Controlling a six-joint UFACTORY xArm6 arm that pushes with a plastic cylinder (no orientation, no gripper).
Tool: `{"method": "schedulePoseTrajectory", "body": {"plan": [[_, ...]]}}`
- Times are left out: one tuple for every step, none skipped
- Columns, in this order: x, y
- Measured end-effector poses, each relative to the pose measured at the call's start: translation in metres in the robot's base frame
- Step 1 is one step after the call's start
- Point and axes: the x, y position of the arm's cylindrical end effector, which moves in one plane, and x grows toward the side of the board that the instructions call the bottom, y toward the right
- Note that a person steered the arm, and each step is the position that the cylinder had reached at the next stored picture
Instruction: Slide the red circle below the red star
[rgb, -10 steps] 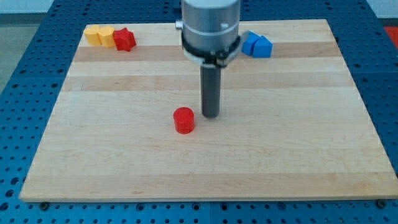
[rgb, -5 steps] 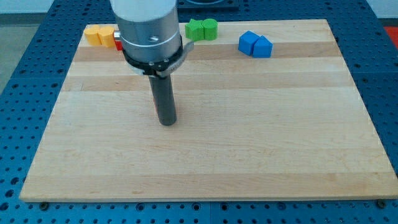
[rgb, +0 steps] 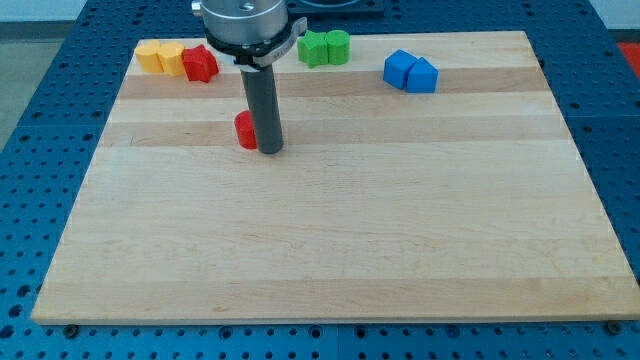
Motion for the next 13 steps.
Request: {"method": "schedulePoseTrajectory", "body": {"plan": [[-0.012,-0.006],[-0.02,-0.02],[-0.02,-0.048],[-0.021,-0.066],[-0.022,-0.066],[-0.022,-0.053],[-0.028,-0.051],[-0.033,-0.068],[-0.037,-0.092],[-0.04,-0.101],[-0.044,-0.098],[-0.055,-0.097],[-0.061,-0.097]]}}
